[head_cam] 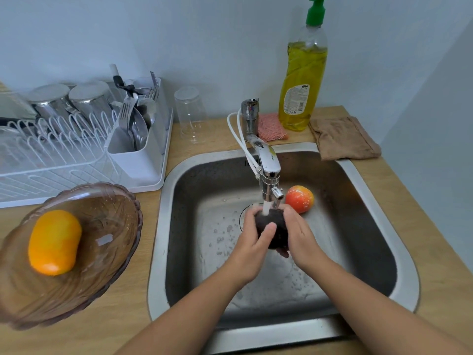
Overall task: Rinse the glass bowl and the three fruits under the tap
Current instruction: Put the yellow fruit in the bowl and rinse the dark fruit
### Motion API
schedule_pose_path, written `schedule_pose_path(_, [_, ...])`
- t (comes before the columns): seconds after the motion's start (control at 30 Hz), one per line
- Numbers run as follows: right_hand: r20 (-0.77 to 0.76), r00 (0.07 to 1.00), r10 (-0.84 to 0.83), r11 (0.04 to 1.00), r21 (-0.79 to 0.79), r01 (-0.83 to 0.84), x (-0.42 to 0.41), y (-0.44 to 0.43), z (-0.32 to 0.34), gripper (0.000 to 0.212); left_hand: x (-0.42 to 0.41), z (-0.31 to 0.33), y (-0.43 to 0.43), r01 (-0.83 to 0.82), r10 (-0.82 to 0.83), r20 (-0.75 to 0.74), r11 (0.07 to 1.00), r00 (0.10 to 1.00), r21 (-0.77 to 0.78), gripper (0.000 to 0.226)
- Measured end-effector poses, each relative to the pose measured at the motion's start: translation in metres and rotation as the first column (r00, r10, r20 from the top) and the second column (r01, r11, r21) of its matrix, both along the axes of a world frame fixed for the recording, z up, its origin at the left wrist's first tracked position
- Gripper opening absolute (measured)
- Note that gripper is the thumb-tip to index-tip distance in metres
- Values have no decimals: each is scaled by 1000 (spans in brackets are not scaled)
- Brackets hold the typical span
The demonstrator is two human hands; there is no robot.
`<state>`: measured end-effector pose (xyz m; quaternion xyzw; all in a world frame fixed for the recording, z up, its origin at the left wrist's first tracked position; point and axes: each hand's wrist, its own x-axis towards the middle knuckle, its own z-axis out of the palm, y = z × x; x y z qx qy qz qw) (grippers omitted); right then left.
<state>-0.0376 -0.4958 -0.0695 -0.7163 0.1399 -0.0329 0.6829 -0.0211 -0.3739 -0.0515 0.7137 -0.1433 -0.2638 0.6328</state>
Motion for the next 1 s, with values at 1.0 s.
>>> schedule_pose_path(1.0, [-90,970,224,809,-539,-236,-8,9,11,29,25,-7,-1,-108,169,-310,973,936,206,43])
